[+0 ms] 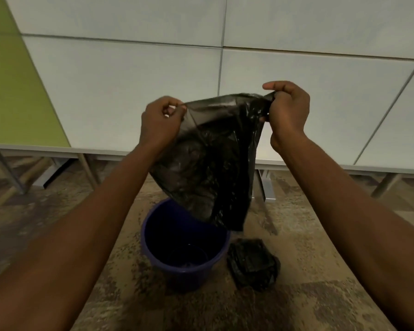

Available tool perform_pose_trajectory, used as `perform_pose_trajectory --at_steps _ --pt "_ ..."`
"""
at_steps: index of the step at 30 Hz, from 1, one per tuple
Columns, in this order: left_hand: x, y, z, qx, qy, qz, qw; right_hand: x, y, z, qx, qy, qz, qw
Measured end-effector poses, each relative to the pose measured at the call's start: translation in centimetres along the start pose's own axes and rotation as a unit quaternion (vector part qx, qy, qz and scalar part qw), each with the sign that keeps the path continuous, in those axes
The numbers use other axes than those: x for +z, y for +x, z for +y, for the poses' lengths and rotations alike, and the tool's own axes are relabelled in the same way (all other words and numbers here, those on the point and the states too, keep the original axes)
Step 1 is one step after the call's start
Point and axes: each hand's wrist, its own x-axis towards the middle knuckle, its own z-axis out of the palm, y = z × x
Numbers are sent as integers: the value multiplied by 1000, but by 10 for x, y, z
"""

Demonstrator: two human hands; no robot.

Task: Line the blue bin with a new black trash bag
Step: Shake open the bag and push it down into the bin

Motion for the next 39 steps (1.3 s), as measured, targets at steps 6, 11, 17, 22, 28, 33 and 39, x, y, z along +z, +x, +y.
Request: perform_pose_trajectory --at_steps 6,11,17,22,28,33,39 --pt "-24 -10 8 136 34 6 990 9 -15 18 -33 -80 14 996" --pt "-27 -66 -47 138 168 -177 960 -12 -45 98 -13 -219 -25 975" --pt "-29 -113 -106 -35 251 -644 722 -34 -99 182 115 -334 -161 922" --pt "-30 -131 -117 -184 185 -705 659 -31 -132 195 70 -354 -203 910" --pt "-16 -141 -132 -83 320 -461 823 -22 -154 191 10 -289 -230 929" --pt "-8 -161 -152 -82 419 -454 782 -25 -154 188 2 -241 -251 938" --pt "-6 -189 -174 -155 369 -501 767 -46 -153 200 -12 -269 -244 932"
